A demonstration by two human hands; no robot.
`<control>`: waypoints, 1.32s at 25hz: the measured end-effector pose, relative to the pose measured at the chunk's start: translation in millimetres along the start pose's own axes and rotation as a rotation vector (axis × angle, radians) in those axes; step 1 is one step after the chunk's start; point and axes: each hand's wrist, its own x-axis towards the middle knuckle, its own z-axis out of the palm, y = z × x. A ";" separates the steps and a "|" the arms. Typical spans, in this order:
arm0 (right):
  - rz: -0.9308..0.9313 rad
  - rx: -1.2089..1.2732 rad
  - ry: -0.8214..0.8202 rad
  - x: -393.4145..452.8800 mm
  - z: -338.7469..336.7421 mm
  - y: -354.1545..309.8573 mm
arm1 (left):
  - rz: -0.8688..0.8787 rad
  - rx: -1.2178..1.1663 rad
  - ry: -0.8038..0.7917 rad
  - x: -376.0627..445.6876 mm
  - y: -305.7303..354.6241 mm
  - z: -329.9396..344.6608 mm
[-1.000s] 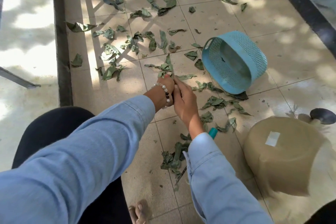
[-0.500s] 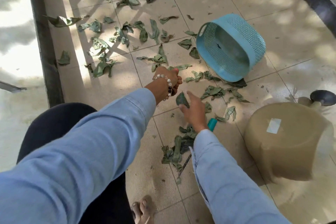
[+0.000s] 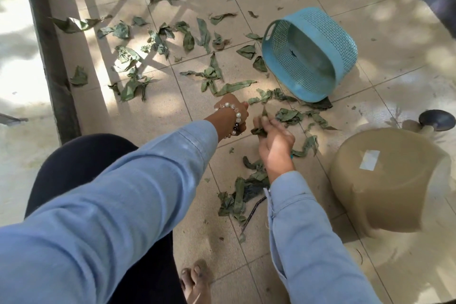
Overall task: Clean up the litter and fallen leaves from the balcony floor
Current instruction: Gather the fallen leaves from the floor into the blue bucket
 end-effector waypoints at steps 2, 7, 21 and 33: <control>-0.069 0.076 -0.050 -10.2 15.8 -8.1 | 0.032 0.207 0.021 -32.5 2.4 0.8; -0.859 -1.033 -0.058 -29.5 12.7 13.7 | -0.079 0.104 -0.041 -35.4 9.2 22.1; -0.417 -2.233 -0.628 -52.4 -96.3 82.2 | 0.111 0.326 -0.088 -37.2 22.2 34.7; -0.171 -0.784 -0.023 -20.5 -85.3 10.5 | 0.161 0.559 -0.146 -17.7 18.5 34.0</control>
